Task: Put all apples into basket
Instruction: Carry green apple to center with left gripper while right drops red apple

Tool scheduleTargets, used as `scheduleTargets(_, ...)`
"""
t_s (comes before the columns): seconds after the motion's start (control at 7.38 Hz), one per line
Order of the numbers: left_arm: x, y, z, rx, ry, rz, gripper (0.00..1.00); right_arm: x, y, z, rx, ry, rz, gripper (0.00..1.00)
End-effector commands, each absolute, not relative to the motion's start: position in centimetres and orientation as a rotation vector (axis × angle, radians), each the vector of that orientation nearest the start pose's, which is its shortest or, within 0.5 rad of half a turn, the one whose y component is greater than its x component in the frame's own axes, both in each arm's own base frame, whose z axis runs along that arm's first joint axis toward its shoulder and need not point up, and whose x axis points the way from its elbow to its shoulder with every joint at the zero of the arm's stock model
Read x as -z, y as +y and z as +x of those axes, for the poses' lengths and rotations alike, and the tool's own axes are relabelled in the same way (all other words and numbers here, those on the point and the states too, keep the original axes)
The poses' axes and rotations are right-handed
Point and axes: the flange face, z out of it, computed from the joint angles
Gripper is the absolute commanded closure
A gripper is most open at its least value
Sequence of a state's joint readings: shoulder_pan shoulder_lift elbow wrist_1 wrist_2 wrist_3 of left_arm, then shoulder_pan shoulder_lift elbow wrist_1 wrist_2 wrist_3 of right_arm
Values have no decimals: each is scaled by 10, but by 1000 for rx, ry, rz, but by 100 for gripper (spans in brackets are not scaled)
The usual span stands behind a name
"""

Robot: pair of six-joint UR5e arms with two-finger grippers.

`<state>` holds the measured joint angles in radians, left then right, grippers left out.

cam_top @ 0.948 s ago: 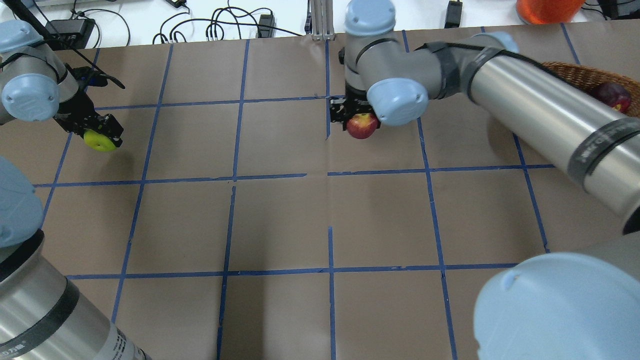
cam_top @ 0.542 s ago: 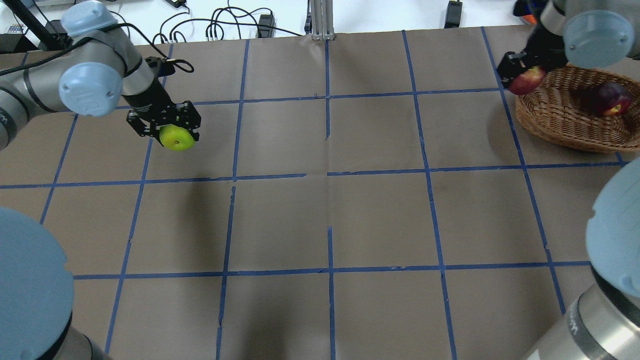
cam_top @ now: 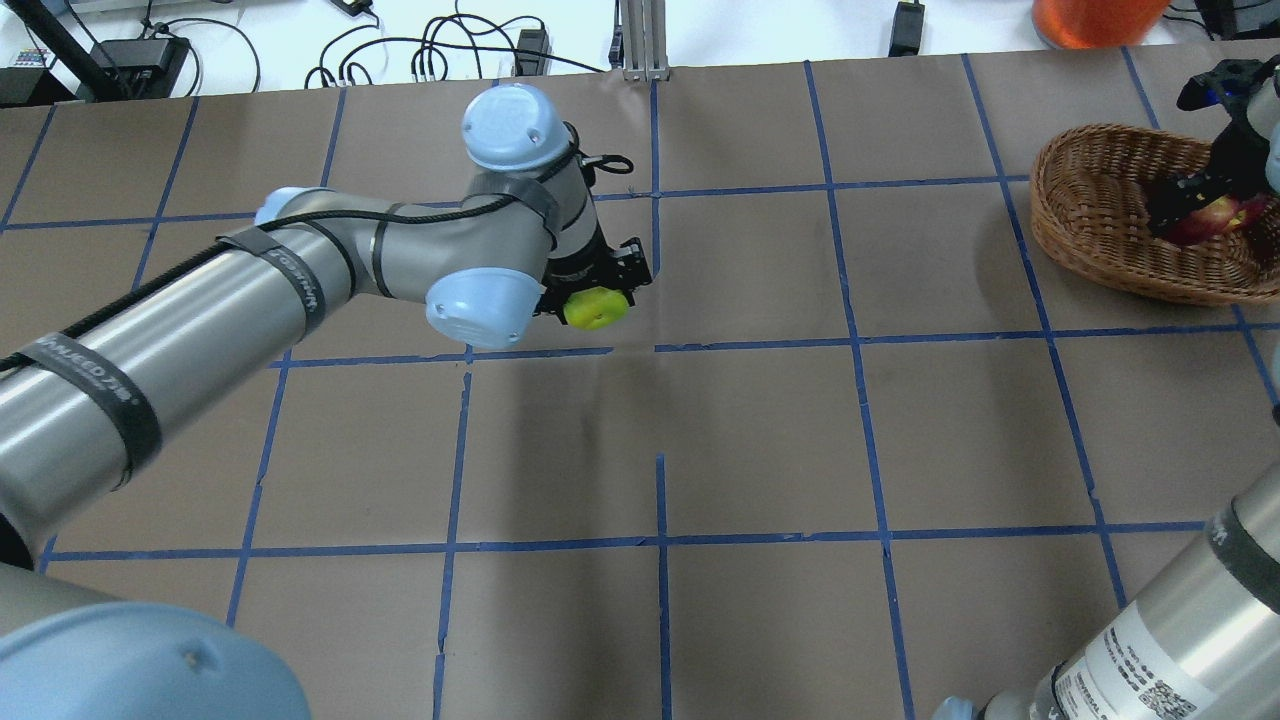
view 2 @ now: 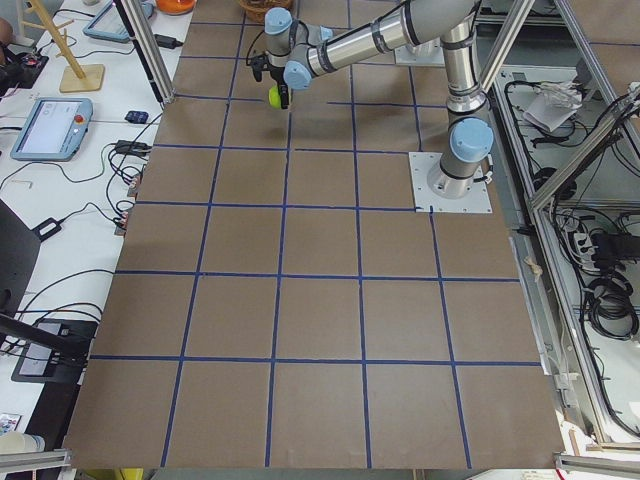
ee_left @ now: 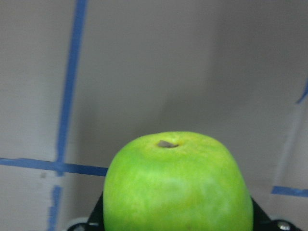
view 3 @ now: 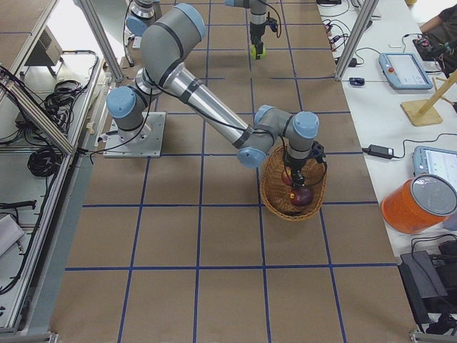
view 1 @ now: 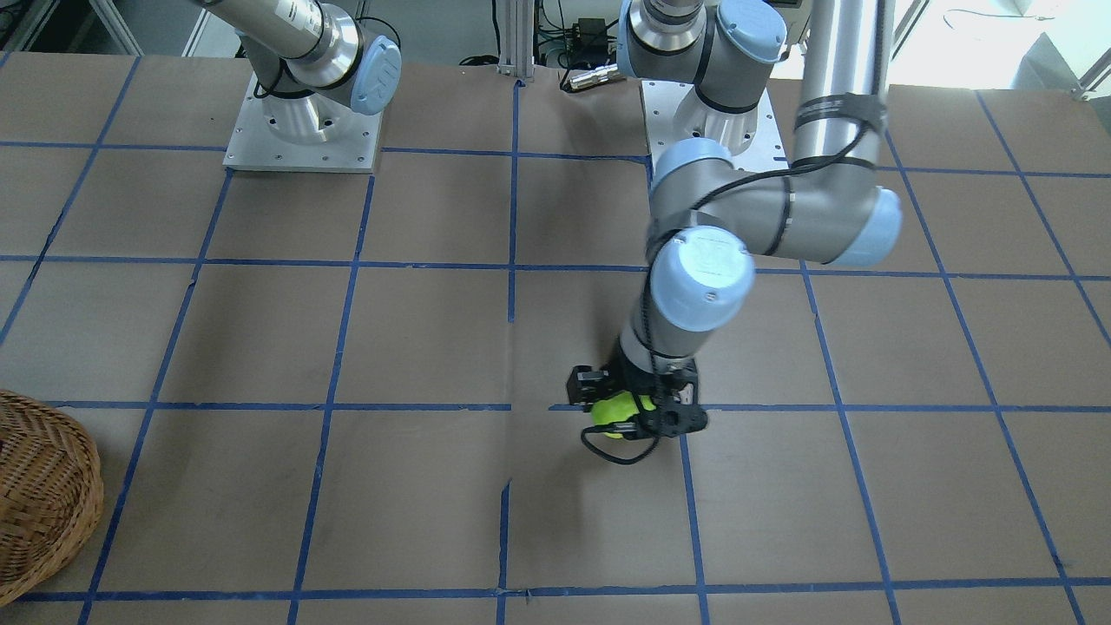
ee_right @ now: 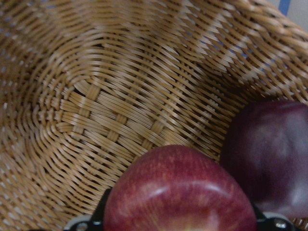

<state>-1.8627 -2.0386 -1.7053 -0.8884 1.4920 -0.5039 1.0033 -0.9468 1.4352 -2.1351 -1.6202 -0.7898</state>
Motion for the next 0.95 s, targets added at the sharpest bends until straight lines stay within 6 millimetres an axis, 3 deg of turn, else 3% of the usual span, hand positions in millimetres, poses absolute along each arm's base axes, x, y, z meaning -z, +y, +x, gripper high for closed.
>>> scheduleTargets(0.0,-205,-525,-367,88,3232,-313,15,-246,-656,-274,-26,3187,-342,0)
scheduleTargets(0.14,-197,-523,-366,67,3226,-303,0,-273,-665,-269,-66,3158,-341,0)
scheduleTargets(0.27,-195,-520,-366,44,3222,-296,0,-308,-686,-247,-67,3150,-376,0)
scheduleTargets(0.41,-213,-517,-364,38,3218,-298,0,-334,-699,-217,-108,3133,-364,0)
scheduleTargets(0.54,-238,-511,-362,-16,3201,-297,0,-339,-706,-168,-194,3103,-322,0)
scheduleTargets(0.81,-311,-483,-344,-43,3181,-311,0,-352,-711,-32,-214,3119,-294,0)
